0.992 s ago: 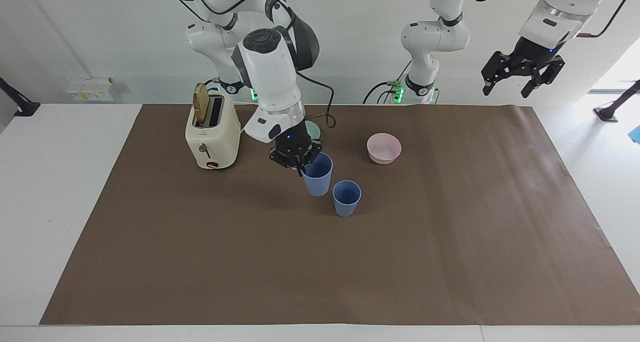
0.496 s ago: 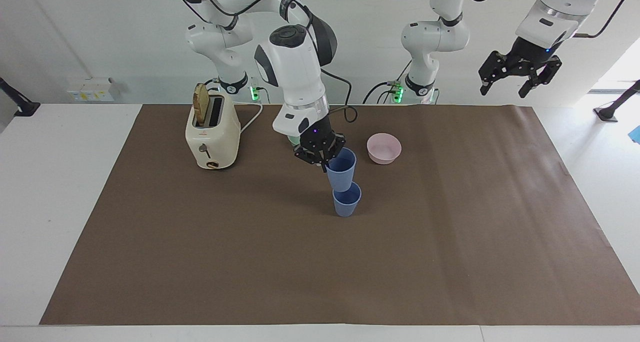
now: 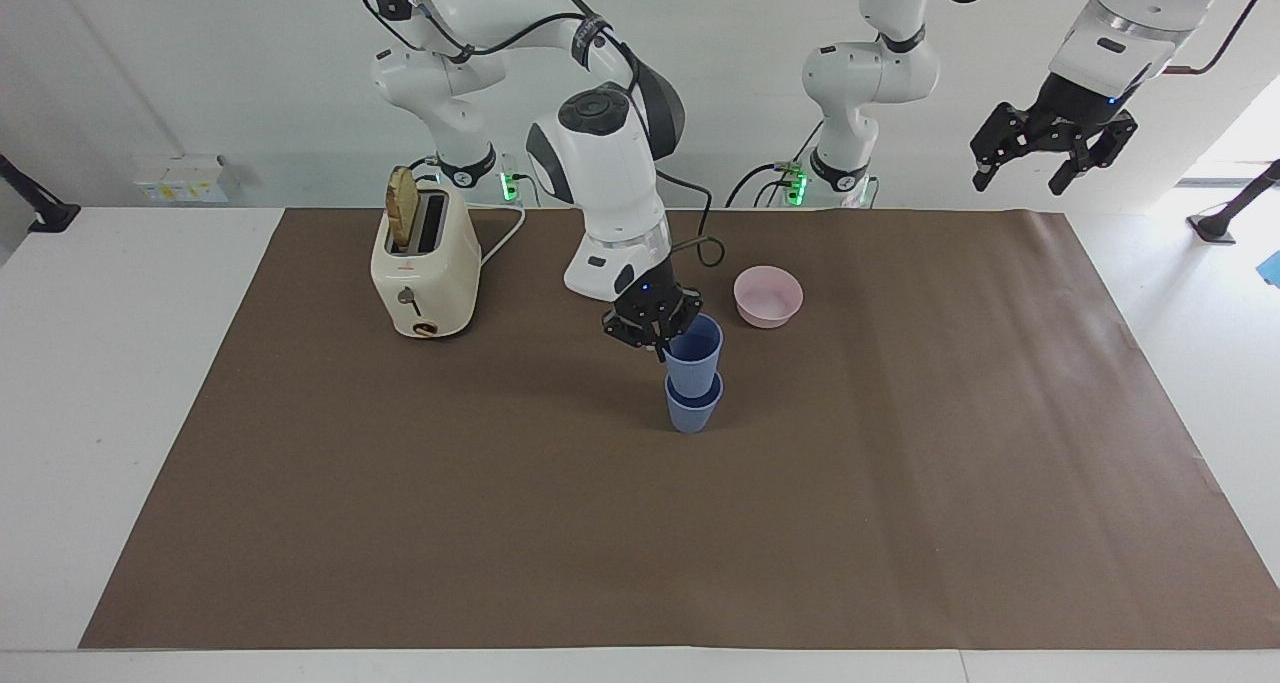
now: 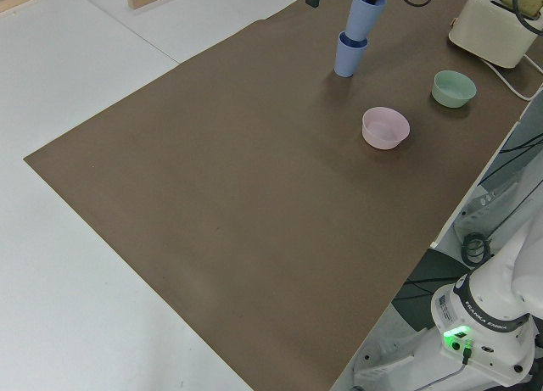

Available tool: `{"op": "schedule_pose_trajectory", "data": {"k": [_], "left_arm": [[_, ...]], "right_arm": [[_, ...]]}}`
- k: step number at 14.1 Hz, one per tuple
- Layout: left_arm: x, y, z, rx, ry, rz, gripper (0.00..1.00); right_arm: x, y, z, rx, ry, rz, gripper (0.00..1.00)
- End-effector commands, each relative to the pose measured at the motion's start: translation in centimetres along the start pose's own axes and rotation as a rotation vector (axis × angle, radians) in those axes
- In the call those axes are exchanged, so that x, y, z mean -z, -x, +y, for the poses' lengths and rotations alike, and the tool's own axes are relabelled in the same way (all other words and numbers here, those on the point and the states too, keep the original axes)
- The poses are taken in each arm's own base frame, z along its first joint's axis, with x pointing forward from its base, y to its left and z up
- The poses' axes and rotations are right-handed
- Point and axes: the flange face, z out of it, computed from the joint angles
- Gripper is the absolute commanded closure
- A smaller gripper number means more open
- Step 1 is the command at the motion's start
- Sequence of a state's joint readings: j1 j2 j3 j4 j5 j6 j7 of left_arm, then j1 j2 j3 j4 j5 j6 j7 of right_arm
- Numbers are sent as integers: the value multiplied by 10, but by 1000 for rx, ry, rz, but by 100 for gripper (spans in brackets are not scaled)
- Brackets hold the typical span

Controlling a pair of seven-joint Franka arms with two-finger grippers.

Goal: Stack blue cups with both arms
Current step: 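Carry the held cup with the right gripper above the first blue cup, then lower the held cup into the first cup and open the right gripper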

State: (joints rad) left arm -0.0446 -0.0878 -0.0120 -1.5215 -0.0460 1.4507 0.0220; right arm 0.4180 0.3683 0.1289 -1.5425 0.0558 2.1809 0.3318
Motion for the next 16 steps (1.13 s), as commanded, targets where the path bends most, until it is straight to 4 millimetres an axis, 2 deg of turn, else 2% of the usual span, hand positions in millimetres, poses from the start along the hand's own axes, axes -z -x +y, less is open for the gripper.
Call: {"op": "schedule_pose_trajectory", "data": {"k": [1,6,11,16], "left_arm": [[2,6,-3,-1,5,-3,0],[1,7,-3,-3,-1,-9,0],[0,12,-6,-5,-31,-26,0],[2,12,-6,-2,-30,-16,0]], "right_arm": [[-6,-2,-3,-13,-19,-2,100],[-15,-2,-1,-14,-15,-12,100],[-42,-2,-7,-5,-21,1,100],[-48,0,-3,-8,-14,-15,100]]}}
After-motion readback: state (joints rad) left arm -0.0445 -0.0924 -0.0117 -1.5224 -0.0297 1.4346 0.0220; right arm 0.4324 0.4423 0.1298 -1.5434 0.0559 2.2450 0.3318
